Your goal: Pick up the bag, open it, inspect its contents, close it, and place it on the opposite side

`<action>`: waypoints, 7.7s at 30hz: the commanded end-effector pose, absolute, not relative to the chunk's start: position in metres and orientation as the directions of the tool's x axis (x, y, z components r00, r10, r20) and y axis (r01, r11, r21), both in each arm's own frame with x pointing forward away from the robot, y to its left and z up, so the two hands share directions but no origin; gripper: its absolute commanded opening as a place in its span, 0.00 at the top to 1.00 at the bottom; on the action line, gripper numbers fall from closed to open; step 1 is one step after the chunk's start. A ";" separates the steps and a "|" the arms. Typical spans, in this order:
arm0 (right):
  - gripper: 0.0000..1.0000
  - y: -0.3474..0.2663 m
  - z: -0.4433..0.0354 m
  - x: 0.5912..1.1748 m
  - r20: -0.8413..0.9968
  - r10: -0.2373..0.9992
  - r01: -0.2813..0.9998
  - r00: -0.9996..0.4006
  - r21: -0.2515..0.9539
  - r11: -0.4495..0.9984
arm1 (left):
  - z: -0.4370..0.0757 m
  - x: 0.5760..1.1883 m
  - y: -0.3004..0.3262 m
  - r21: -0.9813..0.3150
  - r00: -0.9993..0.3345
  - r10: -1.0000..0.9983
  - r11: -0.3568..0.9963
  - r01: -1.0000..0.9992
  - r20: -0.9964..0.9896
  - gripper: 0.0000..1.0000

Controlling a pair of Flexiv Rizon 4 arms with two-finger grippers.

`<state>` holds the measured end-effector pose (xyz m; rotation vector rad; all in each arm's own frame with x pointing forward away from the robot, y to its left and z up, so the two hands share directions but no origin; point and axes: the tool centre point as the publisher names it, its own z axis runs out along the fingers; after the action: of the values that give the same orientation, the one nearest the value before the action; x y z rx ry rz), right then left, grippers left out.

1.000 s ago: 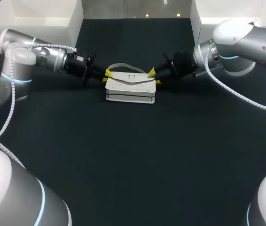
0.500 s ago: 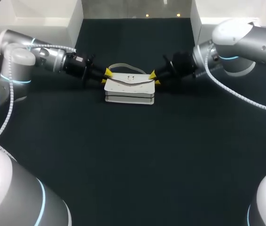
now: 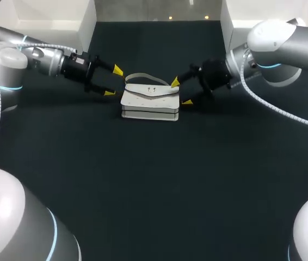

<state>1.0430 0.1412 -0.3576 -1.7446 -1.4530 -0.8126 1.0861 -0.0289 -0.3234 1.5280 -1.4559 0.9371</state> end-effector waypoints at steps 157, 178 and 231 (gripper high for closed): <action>1.00 -0.310 -0.358 1.196 0.532 0.802 0.937 0.271 0.044 -0.346 | -0.234 1.094 0.151 -0.020 -0.054 -0.987 0.052 -0.998 0.148 0.00; 1.00 -0.321 -0.359 1.201 0.521 0.808 0.937 0.275 0.042 -0.346 | -0.234 1.095 0.150 -0.022 -0.057 -0.989 0.054 -0.998 0.140 0.00; 0.00 -0.263 -0.276 1.118 0.238 0.946 0.937 0.219 0.220 -0.272 | -0.234 1.095 0.150 -0.022 -0.057 -0.989 0.054 -0.998 0.140 0.00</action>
<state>1.1300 -0.2706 -0.2780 -2.3482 -1.8615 -0.3514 1.0940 0.1502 -0.2337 2.0952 -2.2165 0.1741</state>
